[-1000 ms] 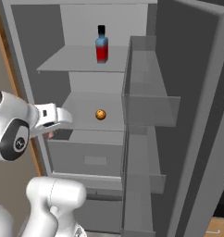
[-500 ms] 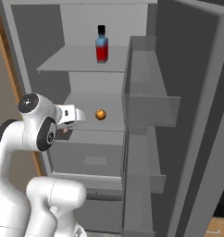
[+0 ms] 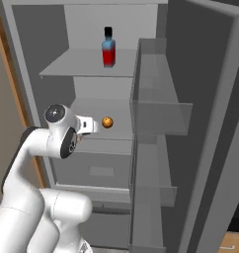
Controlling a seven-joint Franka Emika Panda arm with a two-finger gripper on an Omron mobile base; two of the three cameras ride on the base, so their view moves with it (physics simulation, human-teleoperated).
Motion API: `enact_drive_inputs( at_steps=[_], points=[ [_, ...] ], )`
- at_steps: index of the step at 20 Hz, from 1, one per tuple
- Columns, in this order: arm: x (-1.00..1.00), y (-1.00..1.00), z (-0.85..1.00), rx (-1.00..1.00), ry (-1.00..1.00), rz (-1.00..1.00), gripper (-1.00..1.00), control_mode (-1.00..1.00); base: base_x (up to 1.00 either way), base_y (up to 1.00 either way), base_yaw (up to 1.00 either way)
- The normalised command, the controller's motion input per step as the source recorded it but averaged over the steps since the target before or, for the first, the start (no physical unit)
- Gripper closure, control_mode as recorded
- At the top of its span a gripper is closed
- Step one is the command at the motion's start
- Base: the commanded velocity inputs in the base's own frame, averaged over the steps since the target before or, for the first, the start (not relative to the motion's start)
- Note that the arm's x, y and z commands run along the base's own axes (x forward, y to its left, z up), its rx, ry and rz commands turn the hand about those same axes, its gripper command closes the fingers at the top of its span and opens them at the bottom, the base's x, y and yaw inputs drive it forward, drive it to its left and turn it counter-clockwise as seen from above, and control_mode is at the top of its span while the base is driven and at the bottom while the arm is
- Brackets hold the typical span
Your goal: Place the liquor on the top shelf of the fridge to keep it out of children's reach, and place the orange and mushroom on lower shelves for easy access.
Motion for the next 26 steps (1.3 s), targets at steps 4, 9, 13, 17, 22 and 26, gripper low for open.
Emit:
enact_drive_inputs(
  at_steps=[4, 9, 13, 17, 22, 26],
  points=[
    [0.48, 0.00, -0.34, 0.00, 0.05, 0.00, 1.00, -1.00, 0.00, 0.00, 0.00],
    [0.50, 0.00, -0.51, 0.00, 0.01, 0.00, 1.00, -1.00, 0.00, 0.00, 0.00],
    [0.57, 0.00, -0.36, 0.03, 0.00, 0.00, 1.00, -1.00, 0.00, 0.00, 0.00],
    [0.63, 0.00, -0.06, 0.06, 0.00, 0.00, 1.00, -1.00, 0.00, 0.00, 0.00],
    [0.61, 0.00, -0.08, 0.03, 0.00, 0.00, 1.00, -1.00, 0.00, 0.00, 0.00],
    [0.60, 0.00, -0.21, 0.00, 0.00, 0.00, 1.00, -1.00, 0.00, 0.00, 0.00]
  ],
)
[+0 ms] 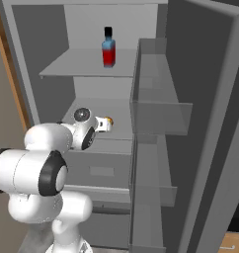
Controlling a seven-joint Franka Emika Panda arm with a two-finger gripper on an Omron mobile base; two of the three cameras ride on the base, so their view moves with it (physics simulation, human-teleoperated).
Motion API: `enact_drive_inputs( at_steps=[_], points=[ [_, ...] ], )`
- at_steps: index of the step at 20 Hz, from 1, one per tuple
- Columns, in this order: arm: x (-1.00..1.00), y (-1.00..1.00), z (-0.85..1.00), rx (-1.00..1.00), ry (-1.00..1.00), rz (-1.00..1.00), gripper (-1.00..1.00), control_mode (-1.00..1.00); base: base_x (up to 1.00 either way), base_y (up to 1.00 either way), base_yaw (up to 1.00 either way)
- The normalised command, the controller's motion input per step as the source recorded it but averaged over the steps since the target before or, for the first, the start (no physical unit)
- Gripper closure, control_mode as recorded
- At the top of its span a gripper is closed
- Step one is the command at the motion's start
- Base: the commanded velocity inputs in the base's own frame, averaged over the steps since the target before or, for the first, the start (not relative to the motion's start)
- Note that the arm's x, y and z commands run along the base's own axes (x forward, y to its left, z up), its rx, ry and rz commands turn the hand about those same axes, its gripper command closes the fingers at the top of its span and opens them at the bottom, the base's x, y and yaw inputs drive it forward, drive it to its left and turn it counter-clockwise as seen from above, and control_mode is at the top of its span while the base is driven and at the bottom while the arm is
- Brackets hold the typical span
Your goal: Place the liquor on the top shelf of the fridge to keep it out of children's reach, and place the orange and mushroom on lower shelves for easy access.
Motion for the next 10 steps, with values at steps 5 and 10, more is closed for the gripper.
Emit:
enact_drive_inputs(
  at_steps=[5, 10],
  points=[
    [0.59, 0.00, -0.22, 0.01, 0.00, 0.00, 1.00, -1.00, 0.00, 0.00, 0.00],
    [0.56, 0.00, -0.11, 0.03, 0.00, 0.00, 1.00, -1.00, 0.00, 0.00, 0.00]
  ],
)
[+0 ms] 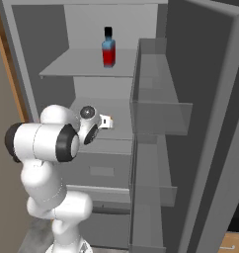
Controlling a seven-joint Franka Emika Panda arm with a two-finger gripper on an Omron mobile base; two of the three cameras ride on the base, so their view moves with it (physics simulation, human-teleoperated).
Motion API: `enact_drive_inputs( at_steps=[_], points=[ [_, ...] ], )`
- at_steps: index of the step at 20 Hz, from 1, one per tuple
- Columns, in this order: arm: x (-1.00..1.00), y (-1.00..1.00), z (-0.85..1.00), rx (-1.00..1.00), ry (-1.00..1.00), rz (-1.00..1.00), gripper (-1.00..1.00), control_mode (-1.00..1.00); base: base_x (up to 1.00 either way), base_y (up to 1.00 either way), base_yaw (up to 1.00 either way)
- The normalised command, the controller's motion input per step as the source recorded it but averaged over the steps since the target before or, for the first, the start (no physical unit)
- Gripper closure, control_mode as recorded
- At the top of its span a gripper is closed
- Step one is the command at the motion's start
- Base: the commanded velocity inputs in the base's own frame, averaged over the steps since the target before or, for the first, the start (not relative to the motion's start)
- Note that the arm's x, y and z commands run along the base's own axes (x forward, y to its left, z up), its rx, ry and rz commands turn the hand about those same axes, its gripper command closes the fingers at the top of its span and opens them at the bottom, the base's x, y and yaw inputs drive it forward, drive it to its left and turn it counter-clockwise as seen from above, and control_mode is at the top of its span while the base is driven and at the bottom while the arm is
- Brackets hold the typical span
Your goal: Place the liquor on the top shelf of the fridge to keep it out of children's reach, and place the orange and mushroom on lower shelves for easy access.
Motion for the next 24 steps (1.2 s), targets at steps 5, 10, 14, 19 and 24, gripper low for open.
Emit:
enact_drive_inputs(
  at_steps=[5, 10, 14, 19, 24],
  points=[
    [0.52, 0.00, -0.02, 0.02, 0.00, 0.00, -1.00, -1.00, 0.00, 0.00, 0.00],
    [0.19, 0.00, 0.00, 0.00, 0.03, -0.01, -1.00, -1.00, 0.00, 0.00, 0.00],
    [0.00, 0.00, 0.18, 0.00, 0.09, -0.03, -1.00, -1.00, 0.00, 0.00, 0.00],
    [0.00, 0.00, 0.42, 0.00, 0.06, -0.05, -1.00, -1.00, 0.00, 0.00, 0.00],
    [0.28, 0.00, 0.40, 0.00, 0.02, -0.11, -1.00, -1.00, 0.00, 0.00, 0.00]
  ],
)
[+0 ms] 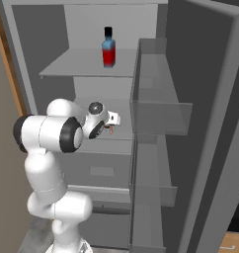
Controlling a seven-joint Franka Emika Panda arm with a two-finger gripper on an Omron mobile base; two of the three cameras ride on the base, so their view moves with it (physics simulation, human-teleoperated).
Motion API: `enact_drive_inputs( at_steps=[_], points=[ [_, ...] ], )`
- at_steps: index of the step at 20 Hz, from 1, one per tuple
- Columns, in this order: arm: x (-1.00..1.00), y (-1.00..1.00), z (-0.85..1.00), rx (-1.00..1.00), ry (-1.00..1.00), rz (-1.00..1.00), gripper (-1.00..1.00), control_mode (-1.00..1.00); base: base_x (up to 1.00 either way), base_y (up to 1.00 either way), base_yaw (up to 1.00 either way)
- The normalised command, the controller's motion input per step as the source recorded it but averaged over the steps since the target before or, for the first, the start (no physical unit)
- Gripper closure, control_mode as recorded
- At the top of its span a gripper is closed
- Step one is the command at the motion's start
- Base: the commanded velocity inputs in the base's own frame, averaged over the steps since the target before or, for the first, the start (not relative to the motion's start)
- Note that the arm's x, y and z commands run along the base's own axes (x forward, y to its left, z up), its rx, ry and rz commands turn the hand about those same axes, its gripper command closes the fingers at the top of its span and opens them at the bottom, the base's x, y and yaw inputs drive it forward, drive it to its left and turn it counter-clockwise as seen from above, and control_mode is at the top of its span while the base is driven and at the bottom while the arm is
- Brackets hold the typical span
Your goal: Place the liquor on the top shelf of the fridge to keep it out of children's reach, and place the orange and mushroom on lower shelves for easy access.
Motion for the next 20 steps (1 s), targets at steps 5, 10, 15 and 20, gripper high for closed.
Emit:
enact_drive_inputs(
  at_steps=[5, 10, 15, 20],
  points=[
    [0.53, 0.00, 0.00, 0.00, 0.05, -0.15, -1.00, -1.00, 0.00, 0.00, 0.00],
    [-0.33, -0.07, 0.01, 0.00, 0.00, -0.08, -1.00, -1.00, 0.00, 0.00, 0.00],
    [-0.99, 0.00, 0.00, 0.00, 0.00, 0.00, -1.00, -1.00, 0.00, 0.00, 0.00],
    [-1.00, 0.00, 0.37, 0.00, 0.00, 0.00, -1.00, -1.00, 0.00, 0.00, 0.00]
  ],
)
